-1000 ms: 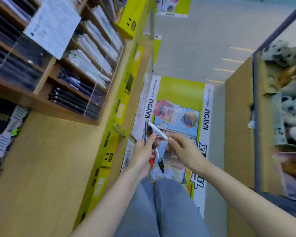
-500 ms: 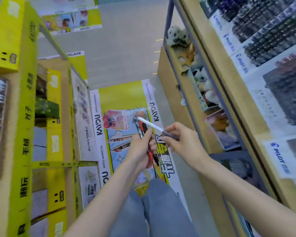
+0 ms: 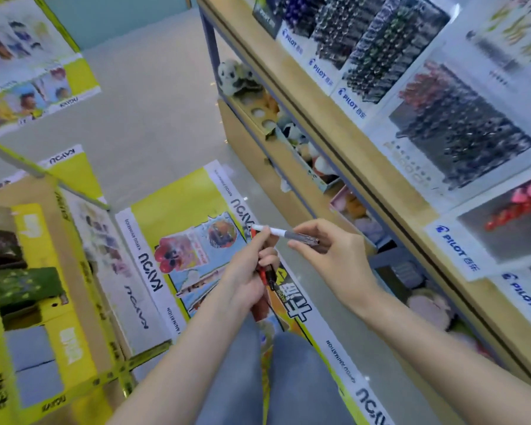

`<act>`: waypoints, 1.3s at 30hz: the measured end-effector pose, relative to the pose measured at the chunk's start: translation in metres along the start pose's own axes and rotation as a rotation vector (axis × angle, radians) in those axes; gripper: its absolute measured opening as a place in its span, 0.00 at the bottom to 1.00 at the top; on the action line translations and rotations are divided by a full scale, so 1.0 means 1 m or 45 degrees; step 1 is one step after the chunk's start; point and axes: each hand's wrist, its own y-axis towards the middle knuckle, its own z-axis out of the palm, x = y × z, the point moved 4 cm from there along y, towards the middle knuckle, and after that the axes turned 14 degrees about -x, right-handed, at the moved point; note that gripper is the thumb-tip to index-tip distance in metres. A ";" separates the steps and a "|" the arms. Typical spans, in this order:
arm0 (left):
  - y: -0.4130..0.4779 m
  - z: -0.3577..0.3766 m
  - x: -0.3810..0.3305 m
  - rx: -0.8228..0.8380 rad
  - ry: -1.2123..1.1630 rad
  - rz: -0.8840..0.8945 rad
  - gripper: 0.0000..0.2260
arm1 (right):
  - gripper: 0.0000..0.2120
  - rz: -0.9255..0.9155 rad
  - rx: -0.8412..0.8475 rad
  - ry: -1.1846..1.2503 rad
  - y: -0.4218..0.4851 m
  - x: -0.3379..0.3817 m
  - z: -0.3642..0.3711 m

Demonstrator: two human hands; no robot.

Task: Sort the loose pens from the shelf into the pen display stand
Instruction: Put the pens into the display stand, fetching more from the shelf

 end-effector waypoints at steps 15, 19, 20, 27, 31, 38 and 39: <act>0.033 0.049 -0.028 0.181 1.234 0.210 0.06 | 0.04 0.221 -0.871 -0.229 -0.002 0.001 -0.015; 0.035 0.071 -0.010 0.349 1.537 0.262 0.09 | 0.06 0.394 -1.115 -0.209 -0.017 -0.017 -0.045; 0.035 0.078 -0.004 0.379 1.594 0.303 0.09 | 0.06 0.430 -1.178 -0.209 -0.021 -0.023 -0.052; 0.028 0.130 0.028 0.598 1.836 0.698 0.09 | 0.05 0.541 -1.367 -0.176 -0.022 -0.045 -0.100; 0.033 0.155 0.040 0.646 1.869 0.768 0.11 | 0.05 0.516 -1.364 -0.160 -0.003 -0.049 -0.117; 0.039 0.189 0.055 0.665 1.808 0.746 0.11 | 0.08 0.421 -1.129 -0.387 0.047 -0.050 -0.139; 0.040 0.193 0.056 0.666 1.793 0.733 0.10 | 0.09 0.402 -1.114 -0.436 0.052 -0.051 -0.141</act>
